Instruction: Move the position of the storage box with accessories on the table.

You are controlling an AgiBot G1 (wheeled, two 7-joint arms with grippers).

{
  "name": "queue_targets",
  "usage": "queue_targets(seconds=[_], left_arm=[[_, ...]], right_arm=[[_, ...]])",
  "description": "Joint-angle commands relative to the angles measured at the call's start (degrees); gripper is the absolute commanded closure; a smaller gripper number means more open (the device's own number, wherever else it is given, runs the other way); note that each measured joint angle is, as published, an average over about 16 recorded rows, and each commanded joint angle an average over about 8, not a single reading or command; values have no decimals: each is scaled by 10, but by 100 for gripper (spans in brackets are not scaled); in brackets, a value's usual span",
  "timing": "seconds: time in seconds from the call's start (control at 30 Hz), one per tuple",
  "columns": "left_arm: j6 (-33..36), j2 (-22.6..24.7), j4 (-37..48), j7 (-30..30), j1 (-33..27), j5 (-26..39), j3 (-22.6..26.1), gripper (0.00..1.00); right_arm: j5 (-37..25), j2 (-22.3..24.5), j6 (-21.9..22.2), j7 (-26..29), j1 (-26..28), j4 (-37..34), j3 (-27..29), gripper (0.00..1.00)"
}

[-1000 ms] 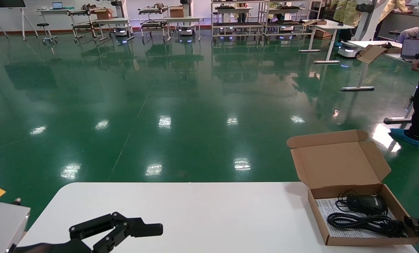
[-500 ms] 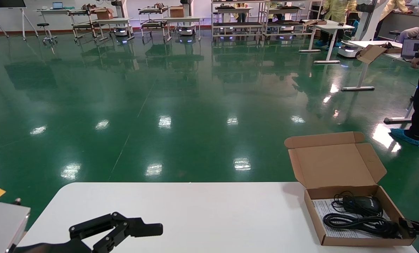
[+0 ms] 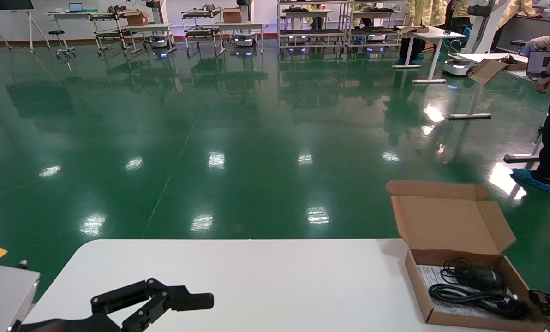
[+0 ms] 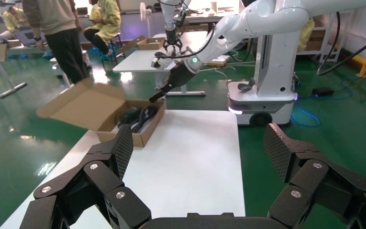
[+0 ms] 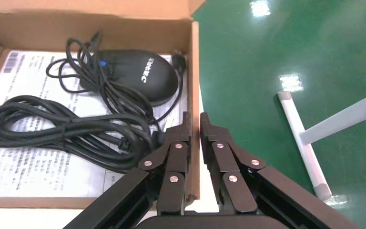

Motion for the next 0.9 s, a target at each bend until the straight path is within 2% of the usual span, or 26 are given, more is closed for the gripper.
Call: queue_targets(seconds=[0.03,0.57,0.77,0.9], left_arm=[[0,0,0,0,0,0,0,0],[0,0,0,0,0,0,0,0],[0,0,0,0,0,0,1,0],[0,0,0,0,0,0,1,0]], right_arm=[[1,-1,0,0,-2,0,0,0],[7,-4,-1,-6,11,8,5,0],[9,2,-30,-4,33,15,6,0],[12,9,-69,6,56,19,8,0]])
